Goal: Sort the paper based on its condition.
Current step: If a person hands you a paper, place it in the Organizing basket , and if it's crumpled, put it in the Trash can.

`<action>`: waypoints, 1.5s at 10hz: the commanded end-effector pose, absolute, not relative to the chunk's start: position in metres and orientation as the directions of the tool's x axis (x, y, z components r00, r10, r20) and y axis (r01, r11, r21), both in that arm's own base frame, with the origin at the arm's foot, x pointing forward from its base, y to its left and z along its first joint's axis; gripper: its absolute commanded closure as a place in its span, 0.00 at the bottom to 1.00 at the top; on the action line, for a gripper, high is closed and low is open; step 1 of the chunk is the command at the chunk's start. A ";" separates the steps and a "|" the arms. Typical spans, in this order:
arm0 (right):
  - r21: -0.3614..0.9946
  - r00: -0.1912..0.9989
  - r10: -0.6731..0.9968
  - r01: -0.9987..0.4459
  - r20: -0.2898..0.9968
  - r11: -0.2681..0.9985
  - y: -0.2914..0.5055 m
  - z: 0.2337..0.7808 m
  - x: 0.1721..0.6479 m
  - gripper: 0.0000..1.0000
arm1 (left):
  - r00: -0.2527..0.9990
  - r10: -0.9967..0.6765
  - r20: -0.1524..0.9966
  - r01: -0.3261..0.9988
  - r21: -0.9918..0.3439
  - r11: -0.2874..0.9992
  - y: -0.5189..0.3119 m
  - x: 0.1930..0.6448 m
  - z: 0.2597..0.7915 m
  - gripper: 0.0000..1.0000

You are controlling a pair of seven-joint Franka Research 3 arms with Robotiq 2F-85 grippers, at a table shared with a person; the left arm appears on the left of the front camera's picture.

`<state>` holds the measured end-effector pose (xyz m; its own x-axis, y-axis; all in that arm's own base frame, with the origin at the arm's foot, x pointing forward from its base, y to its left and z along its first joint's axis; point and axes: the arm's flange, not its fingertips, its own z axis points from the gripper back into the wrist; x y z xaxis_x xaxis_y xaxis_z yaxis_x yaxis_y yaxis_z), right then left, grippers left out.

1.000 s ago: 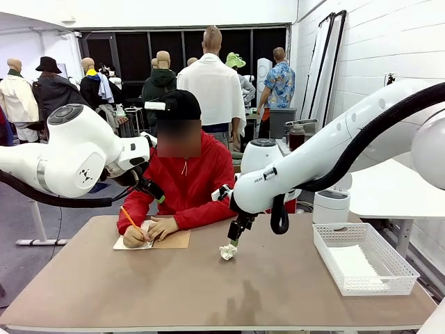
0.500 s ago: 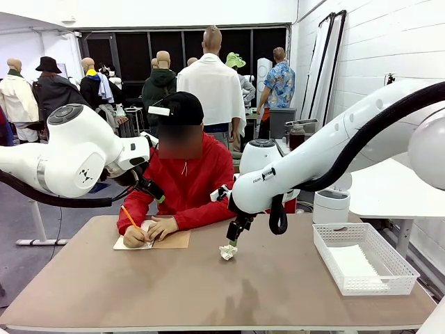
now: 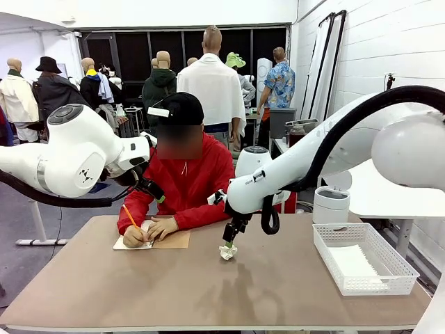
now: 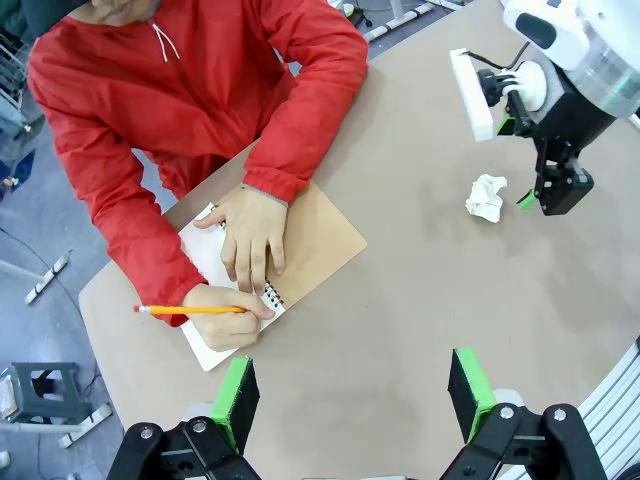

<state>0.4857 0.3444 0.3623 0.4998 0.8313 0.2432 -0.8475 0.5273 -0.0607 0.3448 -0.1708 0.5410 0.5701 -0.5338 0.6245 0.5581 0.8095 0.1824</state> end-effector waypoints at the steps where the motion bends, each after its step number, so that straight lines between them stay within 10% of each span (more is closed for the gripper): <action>1: -0.067 0.468 0.852 -0.867 0.234 0.494 0.350 0.356 0.495 0.00 | 0.572 -0.532 0.625 0.559 0.178 0.810 -0.169 0.345 0.540 0.00; 12: -0.009 0.484 0.856 -0.870 0.183 0.494 0.362 0.314 0.518 0.00 | 0.572 -0.532 0.625 0.559 0.178 0.810 -0.169 0.345 0.540 0.00; 15: -0.006 0.497 0.849 -0.862 0.181 0.506 0.363 0.314 0.519 0.41 | 0.572 -0.532 0.625 0.559 0.178 0.810 -0.169 0.345 0.540 0.00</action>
<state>0.5149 0.3599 0.3135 0.4912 0.8481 0.1989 -0.8660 0.5001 0.0061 0.3448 -0.1708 0.5410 0.5702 -0.5338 0.6244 0.5581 0.8095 0.1824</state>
